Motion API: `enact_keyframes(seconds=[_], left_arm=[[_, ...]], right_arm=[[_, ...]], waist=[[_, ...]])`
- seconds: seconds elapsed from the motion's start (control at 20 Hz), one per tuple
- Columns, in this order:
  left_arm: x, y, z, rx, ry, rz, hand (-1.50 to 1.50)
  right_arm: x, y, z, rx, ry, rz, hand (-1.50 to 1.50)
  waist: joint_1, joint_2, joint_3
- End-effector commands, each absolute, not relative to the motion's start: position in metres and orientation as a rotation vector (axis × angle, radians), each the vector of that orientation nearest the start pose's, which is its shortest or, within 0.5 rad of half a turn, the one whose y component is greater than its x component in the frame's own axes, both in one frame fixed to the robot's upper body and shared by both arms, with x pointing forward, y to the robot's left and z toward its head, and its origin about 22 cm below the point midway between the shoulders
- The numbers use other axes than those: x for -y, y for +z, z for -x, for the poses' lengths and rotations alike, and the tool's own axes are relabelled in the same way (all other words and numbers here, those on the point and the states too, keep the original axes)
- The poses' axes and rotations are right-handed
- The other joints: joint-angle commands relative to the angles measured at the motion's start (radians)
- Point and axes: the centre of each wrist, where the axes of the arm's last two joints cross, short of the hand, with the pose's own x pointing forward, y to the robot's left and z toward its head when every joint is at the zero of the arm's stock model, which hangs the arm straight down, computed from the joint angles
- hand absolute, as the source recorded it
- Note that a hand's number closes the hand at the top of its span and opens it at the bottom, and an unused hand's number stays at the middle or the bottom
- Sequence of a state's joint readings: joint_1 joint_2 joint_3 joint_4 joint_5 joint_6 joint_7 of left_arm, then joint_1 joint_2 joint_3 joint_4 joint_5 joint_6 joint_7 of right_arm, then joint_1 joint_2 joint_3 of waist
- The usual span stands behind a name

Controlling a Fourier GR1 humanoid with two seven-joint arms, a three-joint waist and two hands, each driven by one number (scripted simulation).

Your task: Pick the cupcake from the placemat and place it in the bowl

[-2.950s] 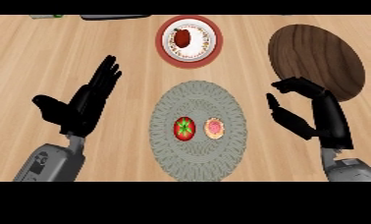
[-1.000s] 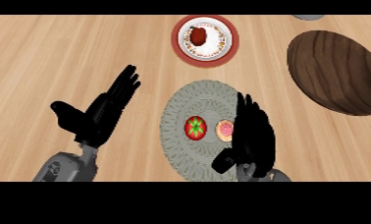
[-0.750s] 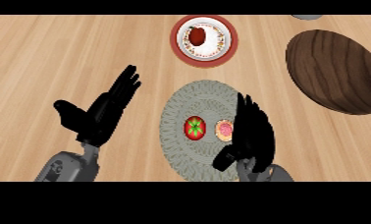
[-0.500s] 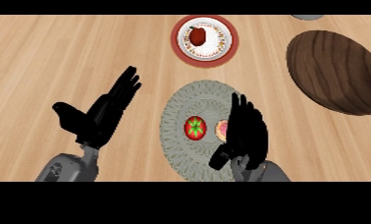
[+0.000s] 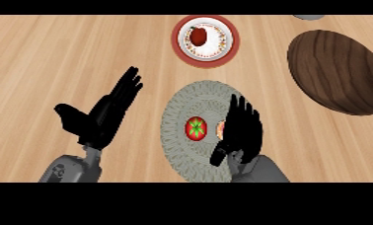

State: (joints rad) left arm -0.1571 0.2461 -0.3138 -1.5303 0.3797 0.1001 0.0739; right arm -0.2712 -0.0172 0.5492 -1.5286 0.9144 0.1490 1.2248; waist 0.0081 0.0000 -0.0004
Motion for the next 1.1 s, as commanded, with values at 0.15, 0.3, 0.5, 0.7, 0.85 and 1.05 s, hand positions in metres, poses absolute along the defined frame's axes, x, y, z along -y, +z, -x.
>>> enact_keyframes(seconds=[0.15,0.3,0.5,0.7,0.85,1.05], left_arm=[[-0.212,0.018,-0.268,1.487,-0.121,0.271,0.0],[-0.204,0.022,-0.273,1.471,-0.121,0.27,0.0],[-0.208,0.024,-0.266,1.483,-0.121,0.283,0.0],[-0.21,0.03,-0.256,1.463,-0.145,0.263,0.0],[-0.21,0.02,-0.27,1.467,-0.12,0.276,0.0],[-0.201,0.014,-0.261,1.471,-0.142,0.3,0.0]], right_arm=[[0.072,0.052,-0.26,0.569,0.707,0.971,-1.5],[0.08,0.029,-0.255,0.583,0.728,0.985,-1.5],[0.075,0.032,-0.269,0.555,0.705,0.971,-1.5],[0.076,0.01,-0.263,0.55,0.695,0.982,-1.5],[0.068,0.028,-0.267,0.62,0.69,0.956,1.5],[0.078,-0.002,-0.277,0.685,0.747,0.994,1.5]], waist=[[-0.003,0.001,0.0],[-0.008,0.0,0.0],[0.003,0.001,0.0],[0.005,0.0,0.001],[-0.004,0.001,0.0],[-0.003,0.001,0.0]])
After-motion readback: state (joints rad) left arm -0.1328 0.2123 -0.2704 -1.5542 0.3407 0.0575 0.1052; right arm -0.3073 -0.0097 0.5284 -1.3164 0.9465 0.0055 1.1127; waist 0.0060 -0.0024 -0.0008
